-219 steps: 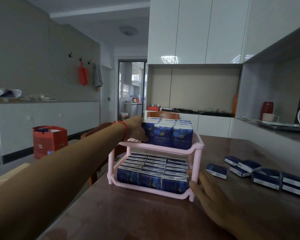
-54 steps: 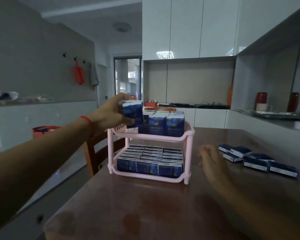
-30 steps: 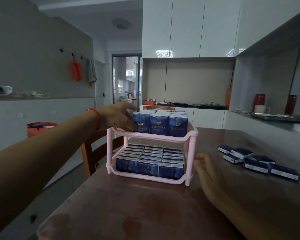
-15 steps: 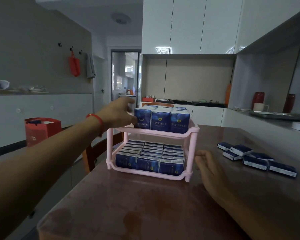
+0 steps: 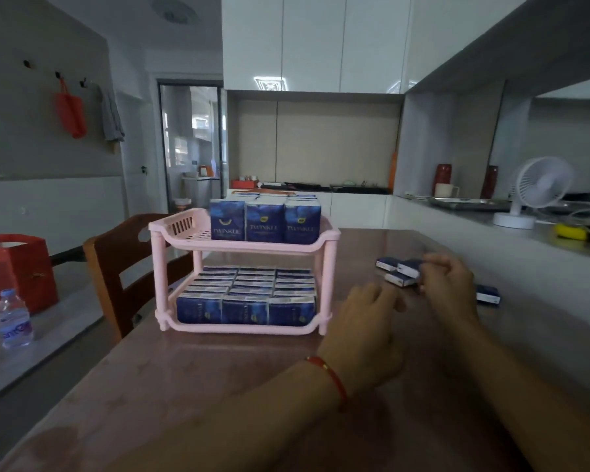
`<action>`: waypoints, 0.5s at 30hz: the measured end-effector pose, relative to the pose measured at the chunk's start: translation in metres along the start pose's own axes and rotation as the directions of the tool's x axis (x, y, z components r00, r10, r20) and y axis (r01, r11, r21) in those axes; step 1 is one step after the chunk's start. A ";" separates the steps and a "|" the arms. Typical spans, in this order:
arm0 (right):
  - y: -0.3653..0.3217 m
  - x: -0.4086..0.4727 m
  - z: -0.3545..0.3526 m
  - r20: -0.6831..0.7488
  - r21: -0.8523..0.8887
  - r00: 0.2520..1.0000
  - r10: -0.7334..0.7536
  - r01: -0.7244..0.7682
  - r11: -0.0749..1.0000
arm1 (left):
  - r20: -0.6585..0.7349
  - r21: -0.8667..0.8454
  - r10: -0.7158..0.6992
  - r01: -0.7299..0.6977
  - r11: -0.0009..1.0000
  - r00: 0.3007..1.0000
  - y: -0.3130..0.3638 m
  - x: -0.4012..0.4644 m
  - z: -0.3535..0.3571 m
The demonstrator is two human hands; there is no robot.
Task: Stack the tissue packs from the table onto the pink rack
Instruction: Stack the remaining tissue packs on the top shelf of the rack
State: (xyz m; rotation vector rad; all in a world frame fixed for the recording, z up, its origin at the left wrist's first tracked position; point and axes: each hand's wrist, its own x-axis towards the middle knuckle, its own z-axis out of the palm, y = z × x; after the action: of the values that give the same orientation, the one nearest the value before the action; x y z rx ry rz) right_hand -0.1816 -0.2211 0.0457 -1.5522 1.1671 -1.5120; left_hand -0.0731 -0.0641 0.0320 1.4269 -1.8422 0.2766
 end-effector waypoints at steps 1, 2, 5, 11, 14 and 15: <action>0.003 0.015 -0.014 -0.080 -0.009 0.995 0.054 -0.055 0.998 | 0.064 0.049 0.003 -0.006 0.999 0.998 0.000 0.009 0.011; 0.006 0.029 -0.029 -0.154 -0.024 0.983 0.101 -0.106 0.994 | 0.126 0.130 0.029 -0.045 0.991 0.992 0.000 0.016 0.020; 0.021 0.060 -0.071 -0.290 -0.134 0.948 0.133 -0.177 0.975 | 0.217 0.170 0.042 -0.080 0.982 0.975 -0.004 0.028 0.042; 0.071 0.112 -0.118 -0.074 -0.605 0.990 0.123 -0.143 0.783 | 0.208 0.117 -0.043 0.019 0.993 0.977 -0.024 0.027 0.065; 0.087 0.124 -0.109 0.139 -0.708 0.984 0.108 0.022 0.706 | 0.214 0.130 -0.046 0.018 0.991 0.976 -0.027 0.027 0.070; 0.094 0.126 -0.104 0.199 -0.718 0.976 0.089 0.084 0.691 | 0.218 0.131 -0.052 0.023 0.991 0.975 -0.027 0.027 0.071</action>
State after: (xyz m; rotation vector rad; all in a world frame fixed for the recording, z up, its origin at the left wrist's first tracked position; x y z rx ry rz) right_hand -0.3066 -0.3596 0.0204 -2.1518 1.7518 -0.8396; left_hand -0.0819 -0.1348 -0.0050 1.6341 -2.0029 0.2275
